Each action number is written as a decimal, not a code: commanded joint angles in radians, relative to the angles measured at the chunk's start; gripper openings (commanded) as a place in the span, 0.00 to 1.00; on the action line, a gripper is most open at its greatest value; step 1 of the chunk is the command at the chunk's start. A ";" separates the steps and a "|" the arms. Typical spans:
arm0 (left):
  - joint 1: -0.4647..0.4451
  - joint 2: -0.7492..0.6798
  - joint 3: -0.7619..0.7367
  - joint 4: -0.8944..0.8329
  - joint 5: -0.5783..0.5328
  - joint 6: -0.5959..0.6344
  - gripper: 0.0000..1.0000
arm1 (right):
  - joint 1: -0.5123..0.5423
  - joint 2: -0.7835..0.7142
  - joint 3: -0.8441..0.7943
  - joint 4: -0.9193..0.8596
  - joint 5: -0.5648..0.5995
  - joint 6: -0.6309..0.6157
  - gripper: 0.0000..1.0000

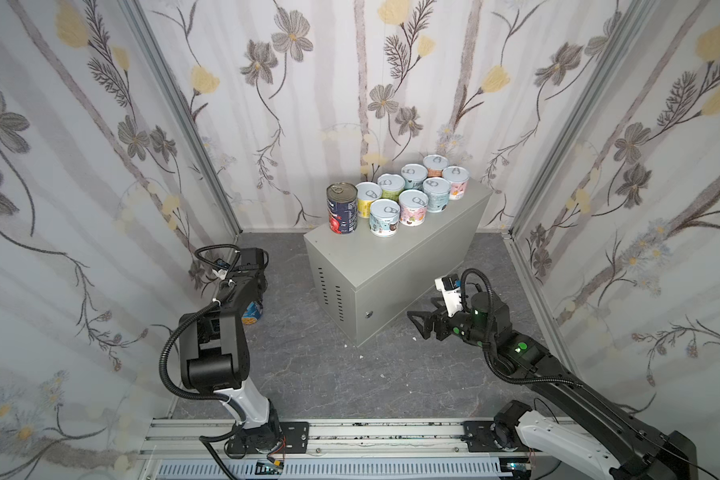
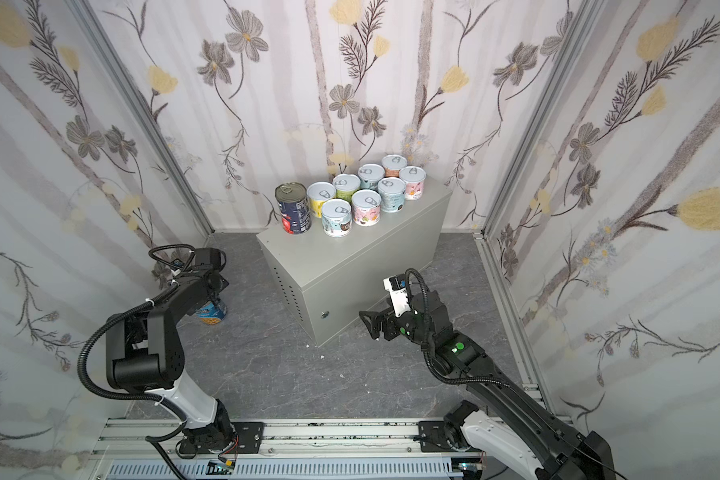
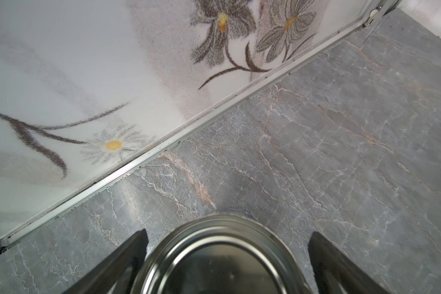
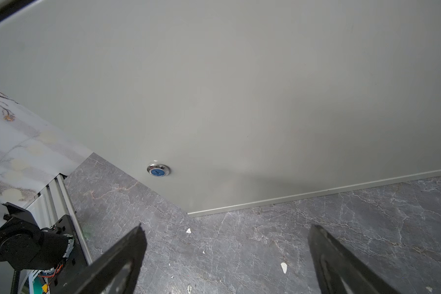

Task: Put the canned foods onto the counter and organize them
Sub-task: 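Close the left gripper around the silver-lidded floor can, then lift the silver-lidded can with the left gripper off the floor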

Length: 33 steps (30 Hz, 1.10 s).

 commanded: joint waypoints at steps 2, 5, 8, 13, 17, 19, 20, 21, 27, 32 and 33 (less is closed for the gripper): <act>0.001 0.031 0.001 0.004 0.003 -0.022 1.00 | -0.001 -0.002 -0.006 0.050 0.005 -0.014 1.00; 0.001 0.048 -0.003 0.010 0.003 -0.026 1.00 | -0.002 -0.002 -0.008 0.050 0.006 -0.014 1.00; 0.002 0.060 -0.007 0.013 0.000 -0.028 1.00 | -0.002 -0.002 -0.007 0.052 0.003 -0.014 1.00; 0.003 0.072 -0.008 0.020 -0.010 -0.026 1.00 | -0.003 0.001 -0.006 0.053 0.001 -0.014 1.00; 0.004 0.076 -0.011 0.024 -0.006 -0.026 1.00 | -0.004 -0.002 -0.006 0.051 0.000 -0.014 1.00; 0.004 0.072 -0.013 0.026 -0.001 -0.026 0.99 | -0.005 -0.004 -0.006 0.052 0.000 -0.014 1.00; 0.003 0.068 -0.015 0.027 -0.001 -0.025 0.97 | -0.005 -0.006 -0.008 0.051 0.000 -0.014 1.00; 0.004 0.063 -0.015 0.029 0.000 -0.024 0.96 | -0.005 -0.006 -0.007 0.052 0.000 -0.014 1.00; 0.003 0.037 -0.022 0.035 0.007 -0.005 0.87 | -0.005 -0.011 -0.008 0.053 -0.002 -0.014 1.00; 0.002 0.015 -0.041 0.038 0.007 0.004 0.77 | -0.005 -0.021 -0.009 0.055 -0.007 -0.015 1.00; 0.000 0.010 -0.043 0.039 0.009 0.008 0.74 | -0.005 -0.025 -0.009 0.055 -0.007 -0.014 1.00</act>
